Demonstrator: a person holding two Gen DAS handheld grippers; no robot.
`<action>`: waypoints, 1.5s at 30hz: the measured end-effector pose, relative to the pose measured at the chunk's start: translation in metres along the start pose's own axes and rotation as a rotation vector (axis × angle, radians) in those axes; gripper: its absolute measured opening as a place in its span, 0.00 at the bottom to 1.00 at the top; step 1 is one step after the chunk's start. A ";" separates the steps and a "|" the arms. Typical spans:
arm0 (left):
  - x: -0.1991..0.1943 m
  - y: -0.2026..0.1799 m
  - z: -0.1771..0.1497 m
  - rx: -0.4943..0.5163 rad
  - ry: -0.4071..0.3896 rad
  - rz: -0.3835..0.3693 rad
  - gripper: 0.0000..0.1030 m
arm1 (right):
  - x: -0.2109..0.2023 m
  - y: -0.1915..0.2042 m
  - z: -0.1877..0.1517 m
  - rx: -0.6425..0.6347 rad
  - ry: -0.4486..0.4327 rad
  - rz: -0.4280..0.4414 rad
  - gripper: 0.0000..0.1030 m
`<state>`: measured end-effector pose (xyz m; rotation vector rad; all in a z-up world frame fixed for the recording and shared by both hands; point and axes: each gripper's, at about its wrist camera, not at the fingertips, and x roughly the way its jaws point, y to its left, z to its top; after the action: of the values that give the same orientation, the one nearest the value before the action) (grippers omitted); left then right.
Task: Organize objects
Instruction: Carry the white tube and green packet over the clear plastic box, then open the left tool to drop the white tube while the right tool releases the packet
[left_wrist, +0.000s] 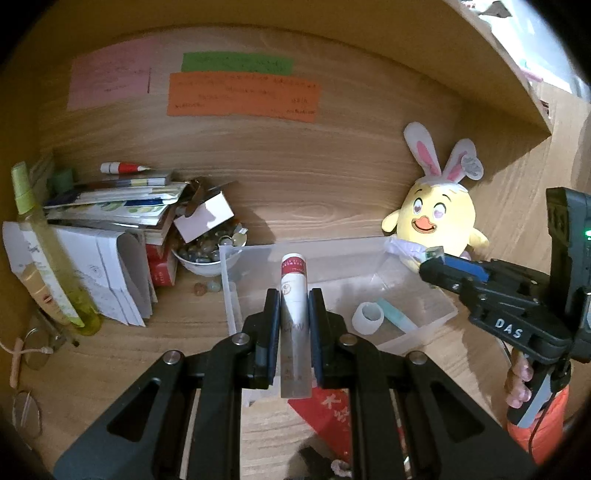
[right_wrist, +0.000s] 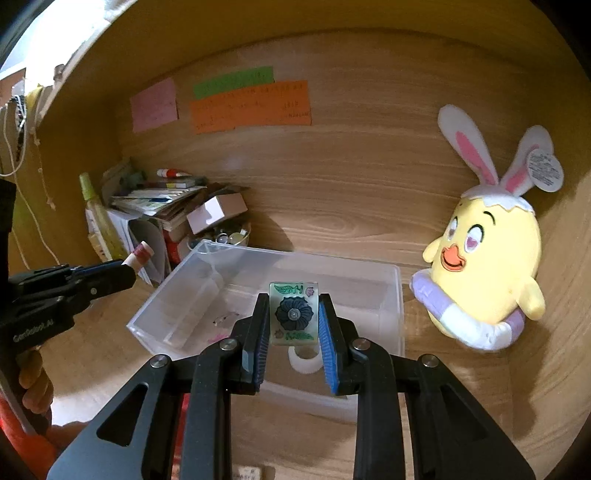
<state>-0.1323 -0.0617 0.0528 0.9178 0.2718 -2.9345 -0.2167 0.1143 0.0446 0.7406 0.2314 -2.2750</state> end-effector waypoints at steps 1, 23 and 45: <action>0.003 0.000 0.001 -0.001 0.004 0.000 0.14 | 0.004 0.000 0.001 -0.001 0.006 -0.002 0.22; 0.081 -0.002 -0.007 0.011 0.157 0.030 0.14 | 0.074 -0.023 -0.020 0.035 0.193 -0.034 0.22; 0.087 -0.003 -0.011 0.012 0.174 0.025 0.15 | 0.078 -0.018 -0.024 0.028 0.226 -0.019 0.23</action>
<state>-0.1979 -0.0563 -0.0055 1.1712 0.2480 -2.8400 -0.2635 0.0908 -0.0210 1.0146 0.3138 -2.2156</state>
